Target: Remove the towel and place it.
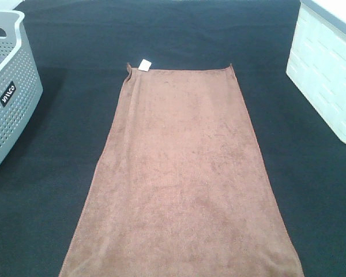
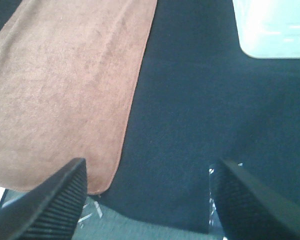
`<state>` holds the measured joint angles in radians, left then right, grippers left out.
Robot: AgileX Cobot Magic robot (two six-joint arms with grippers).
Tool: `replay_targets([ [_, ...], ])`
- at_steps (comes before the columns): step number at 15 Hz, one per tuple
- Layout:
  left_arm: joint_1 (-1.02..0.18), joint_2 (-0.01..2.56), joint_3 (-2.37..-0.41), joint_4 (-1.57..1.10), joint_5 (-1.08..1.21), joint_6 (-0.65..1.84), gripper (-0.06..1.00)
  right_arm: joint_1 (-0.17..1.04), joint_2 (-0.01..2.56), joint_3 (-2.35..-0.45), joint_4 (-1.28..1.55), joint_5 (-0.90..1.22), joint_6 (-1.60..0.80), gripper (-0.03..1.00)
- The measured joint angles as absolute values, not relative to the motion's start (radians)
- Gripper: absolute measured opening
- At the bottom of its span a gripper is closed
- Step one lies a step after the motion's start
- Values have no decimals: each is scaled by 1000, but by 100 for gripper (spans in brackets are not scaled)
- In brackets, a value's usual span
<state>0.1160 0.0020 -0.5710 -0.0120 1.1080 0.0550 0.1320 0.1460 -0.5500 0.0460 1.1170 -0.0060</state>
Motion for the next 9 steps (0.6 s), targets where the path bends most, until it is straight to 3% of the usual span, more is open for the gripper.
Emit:
replay_targets([
  [4, 116, -5, -499, -89, 1065, 56, 80, 132, -1, -503, 53, 1062, -18, 65],
  [9, 116, -5, -498, -104, 1050, 56, 80, 132, -4, -501, 55, 1061, -31, 65],
])
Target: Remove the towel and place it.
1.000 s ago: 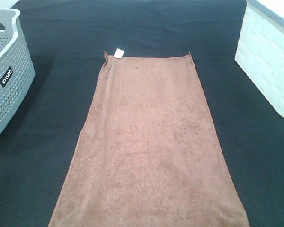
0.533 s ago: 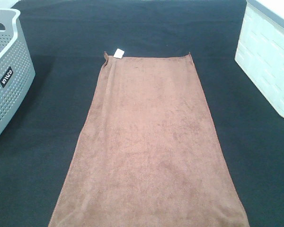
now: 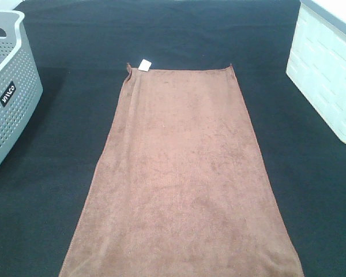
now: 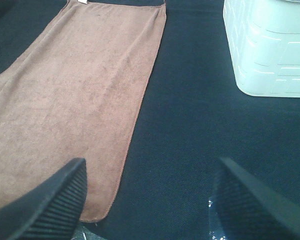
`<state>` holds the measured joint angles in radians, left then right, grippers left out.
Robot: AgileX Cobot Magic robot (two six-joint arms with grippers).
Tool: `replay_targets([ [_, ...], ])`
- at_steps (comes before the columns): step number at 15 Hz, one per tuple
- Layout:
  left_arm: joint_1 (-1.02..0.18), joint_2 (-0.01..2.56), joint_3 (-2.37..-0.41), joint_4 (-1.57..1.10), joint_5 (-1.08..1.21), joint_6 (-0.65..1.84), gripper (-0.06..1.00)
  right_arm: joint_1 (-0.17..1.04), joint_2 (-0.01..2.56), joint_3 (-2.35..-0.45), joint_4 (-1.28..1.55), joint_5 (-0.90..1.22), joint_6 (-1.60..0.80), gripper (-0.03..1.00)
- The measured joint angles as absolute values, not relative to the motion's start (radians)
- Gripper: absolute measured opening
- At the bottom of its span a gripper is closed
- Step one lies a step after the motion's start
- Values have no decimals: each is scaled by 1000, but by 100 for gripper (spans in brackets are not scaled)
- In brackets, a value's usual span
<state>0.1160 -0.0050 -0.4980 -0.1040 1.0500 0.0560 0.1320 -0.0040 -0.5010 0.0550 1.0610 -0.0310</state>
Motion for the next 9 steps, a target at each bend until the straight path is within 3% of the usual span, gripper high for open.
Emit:
replay_targets([
  [9, 116, -5, -498, -114, 1050, 56, 80, 132, -4, -501, 55, 1061, -33, 65],
])
